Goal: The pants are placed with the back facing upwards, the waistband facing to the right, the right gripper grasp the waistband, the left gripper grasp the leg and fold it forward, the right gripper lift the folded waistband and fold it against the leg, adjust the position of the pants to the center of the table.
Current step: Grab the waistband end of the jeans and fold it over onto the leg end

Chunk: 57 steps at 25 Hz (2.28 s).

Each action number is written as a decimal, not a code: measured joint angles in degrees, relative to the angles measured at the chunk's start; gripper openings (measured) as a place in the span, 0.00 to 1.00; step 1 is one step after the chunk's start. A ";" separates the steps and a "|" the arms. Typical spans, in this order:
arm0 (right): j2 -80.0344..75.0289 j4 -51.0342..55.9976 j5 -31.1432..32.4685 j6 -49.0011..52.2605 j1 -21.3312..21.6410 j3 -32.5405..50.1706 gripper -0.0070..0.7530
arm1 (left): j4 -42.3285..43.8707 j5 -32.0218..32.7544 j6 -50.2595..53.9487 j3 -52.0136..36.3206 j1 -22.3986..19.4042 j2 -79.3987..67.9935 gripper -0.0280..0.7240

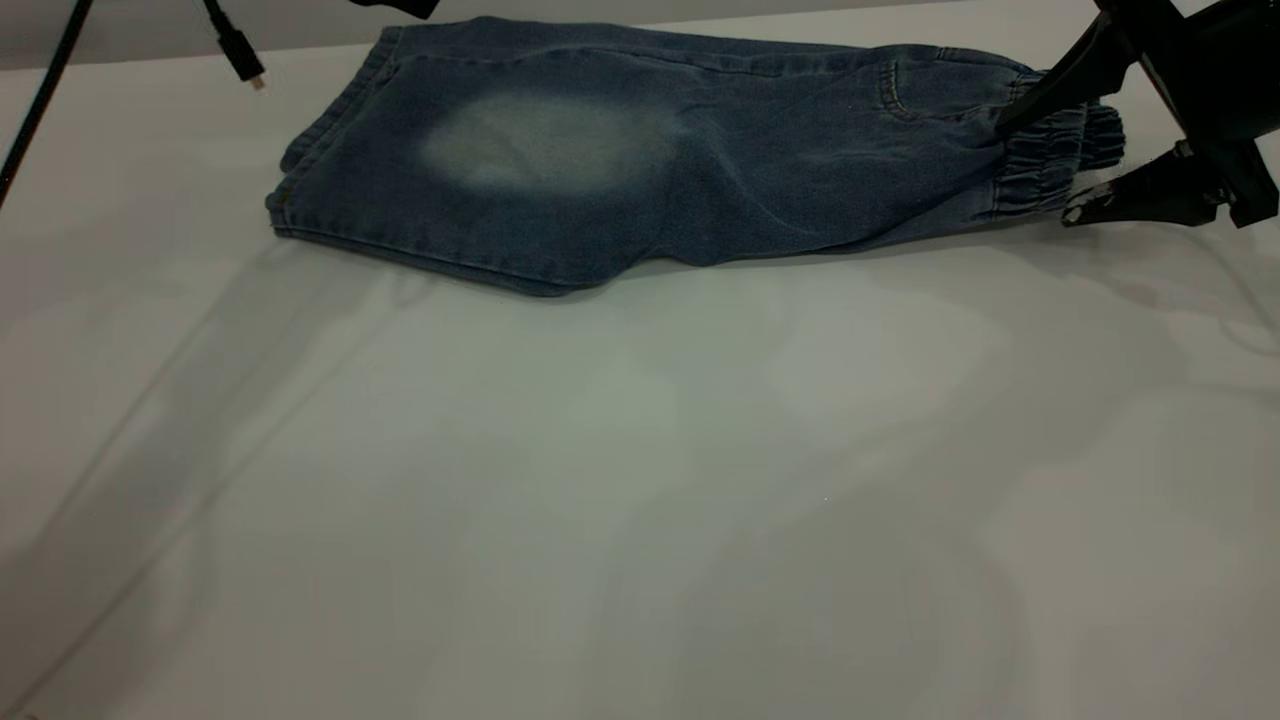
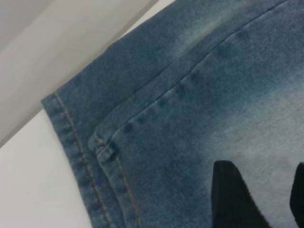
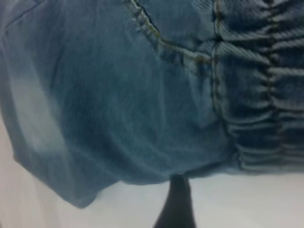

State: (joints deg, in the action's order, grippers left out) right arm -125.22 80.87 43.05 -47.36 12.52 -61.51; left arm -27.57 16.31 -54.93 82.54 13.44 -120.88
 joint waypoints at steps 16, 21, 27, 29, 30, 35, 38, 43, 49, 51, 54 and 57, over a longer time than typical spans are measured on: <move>-4.77 11.81 0.39 -10.92 -0.04 -1.36 0.78 | -0.06 -0.01 -0.05 0.00 0.00 0.00 0.44; -6.58 15.00 1.08 -11.77 -0.04 -3.80 0.78 | -0.06 0.15 -0.05 0.00 0.00 0.00 0.44; -9.16 17.32 1.69 -10.72 -0.04 -4.80 0.76 | -0.06 0.54 -0.05 0.00 0.00 0.00 0.44; -9.11 18.37 1.81 -11.51 -0.04 -4.80 0.69 | -0.06 0.70 -0.05 0.00 0.00 0.00 0.44; -9.11 18.94 2.22 -11.74 -0.04 -4.80 0.63 | -0.06 0.70 -0.05 0.00 0.00 0.00 0.44; -9.11 19.20 6.88 -13.48 -0.04 -4.80 0.16 | -1.68 0.87 -0.05 0.00 0.45 -0.18 0.44; -9.02 19.07 10.70 -13.83 -0.04 -5.25 0.14 | -1.71 0.89 -0.05 0.00 1.72 -0.57 0.44; -8.05 18.98 17.59 -13.83 0.01 -5.83 0.14 | -2.61 0.15 -0.24 0.00 5.69 -2.37 0.44; -4.41 18.87 26.52 -13.69 0.01 -5.83 0.14 | -2.82 -1.25 -0.30 0.00 11.73 -5.87 0.44; -2.76 18.87 27.18 -13.69 0.01 -5.76 0.14 | -2.82 -3.01 -0.30 0.00 13.51 -7.10 0.44; -0.30 18.78 27.01 -13.41 0.01 -5.76 0.14 | -2.90 -4.14 -0.30 0.00 15.72 -8.81 0.44; 1.56 18.85 27.01 -12.81 0.01 -5.76 0.14 | -3.03 -5.31 -0.30 0.00 17.76 -10.10 0.44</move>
State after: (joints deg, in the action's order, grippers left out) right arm -123.66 99.72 70.06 -60.17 12.53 -67.28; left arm -30.60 10.99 -55.24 82.54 31.20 -130.97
